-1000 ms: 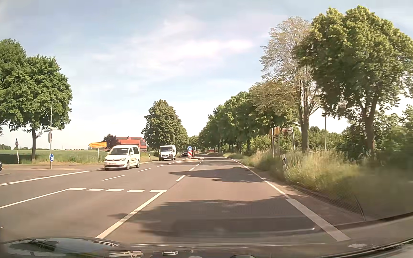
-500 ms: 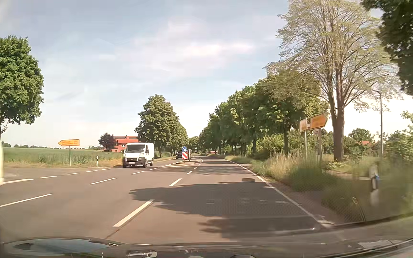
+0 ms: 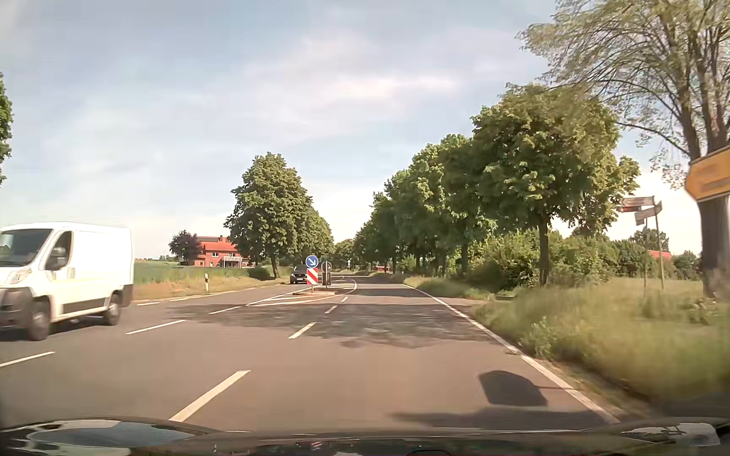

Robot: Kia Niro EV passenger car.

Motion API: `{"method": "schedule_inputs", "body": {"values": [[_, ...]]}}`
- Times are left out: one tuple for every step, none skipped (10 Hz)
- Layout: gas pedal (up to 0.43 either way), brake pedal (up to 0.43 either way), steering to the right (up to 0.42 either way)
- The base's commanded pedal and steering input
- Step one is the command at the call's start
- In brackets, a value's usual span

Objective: Follow the waypoints while adhering to traffic rules and regulations

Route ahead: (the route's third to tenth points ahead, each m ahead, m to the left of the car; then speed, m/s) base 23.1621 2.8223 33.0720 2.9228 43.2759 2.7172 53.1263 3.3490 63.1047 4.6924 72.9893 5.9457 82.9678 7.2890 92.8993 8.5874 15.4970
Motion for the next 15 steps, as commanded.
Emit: {"method": "schedule_inputs", "body": {"values": [[0.15,0.0,-0.008],[0.15,0.0,-0.008],[0.15,0.0,-0.008],[0.15,0.0,-0.008],[0.15,0.0,-0.008],[0.15,0.0,-0.008],[0.15,0.0,-0.008],[0.15,0.0,-0.008],[0.15,0.0,-0.008],[0.15,0.0,-0.008],[0.15,0.0,-0.008],[0.15,0.0,-0.008],[0.15,0.0,-0.008],[0.15,0.0,-0.009],[0.15,0.0,-0.008]]}}
